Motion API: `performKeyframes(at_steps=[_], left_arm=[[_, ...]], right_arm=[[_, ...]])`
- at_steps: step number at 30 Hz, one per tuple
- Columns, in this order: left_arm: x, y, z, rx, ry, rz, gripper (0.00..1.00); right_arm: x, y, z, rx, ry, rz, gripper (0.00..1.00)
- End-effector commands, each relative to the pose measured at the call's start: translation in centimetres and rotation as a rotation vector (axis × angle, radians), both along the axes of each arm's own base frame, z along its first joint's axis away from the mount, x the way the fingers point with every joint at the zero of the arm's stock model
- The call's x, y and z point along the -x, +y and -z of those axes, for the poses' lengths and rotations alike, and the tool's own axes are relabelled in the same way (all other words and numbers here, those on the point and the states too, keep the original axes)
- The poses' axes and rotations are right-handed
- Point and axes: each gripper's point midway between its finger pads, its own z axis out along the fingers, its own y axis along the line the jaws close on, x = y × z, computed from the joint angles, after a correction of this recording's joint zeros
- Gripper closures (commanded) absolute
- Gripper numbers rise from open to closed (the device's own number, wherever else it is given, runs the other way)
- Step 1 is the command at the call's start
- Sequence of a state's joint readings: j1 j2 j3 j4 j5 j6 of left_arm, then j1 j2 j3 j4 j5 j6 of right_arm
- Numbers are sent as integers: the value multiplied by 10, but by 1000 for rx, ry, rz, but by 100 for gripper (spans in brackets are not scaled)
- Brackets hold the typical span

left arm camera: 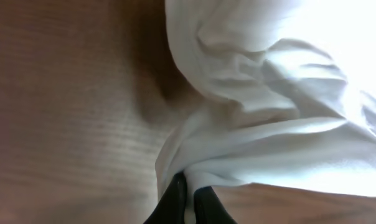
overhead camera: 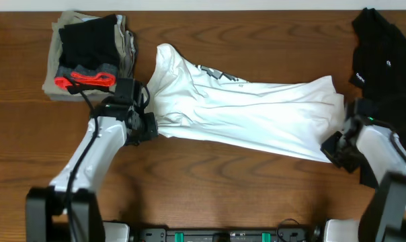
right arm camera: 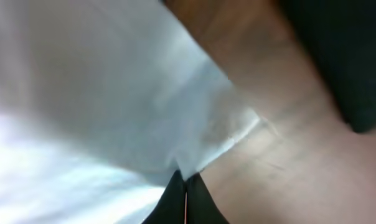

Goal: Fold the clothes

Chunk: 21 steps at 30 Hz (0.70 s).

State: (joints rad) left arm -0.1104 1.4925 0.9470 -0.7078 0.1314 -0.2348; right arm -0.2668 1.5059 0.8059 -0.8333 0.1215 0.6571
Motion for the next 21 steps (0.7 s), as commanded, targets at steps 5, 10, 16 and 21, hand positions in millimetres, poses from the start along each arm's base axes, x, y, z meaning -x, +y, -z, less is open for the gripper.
performKeyframes(at_steps=[5, 10, 16, 21], left_arm=[[14, 5, -62, 2, -153, -2, 94], [22, 5, -82, 20, -214, -29, 94], [0, 3, -81, 22, -266, -29, 94], [-34, -1, -71, 21, -319, -11, 94]], right_arm=[[11, -6, -53, 71, -131, -56, 99], [11, -2, -70, 75, -197, -92, 99], [-18, -3, -73, 67, -301, -121, 99], [-48, -7, -69, 73, -374, -150, 99]])
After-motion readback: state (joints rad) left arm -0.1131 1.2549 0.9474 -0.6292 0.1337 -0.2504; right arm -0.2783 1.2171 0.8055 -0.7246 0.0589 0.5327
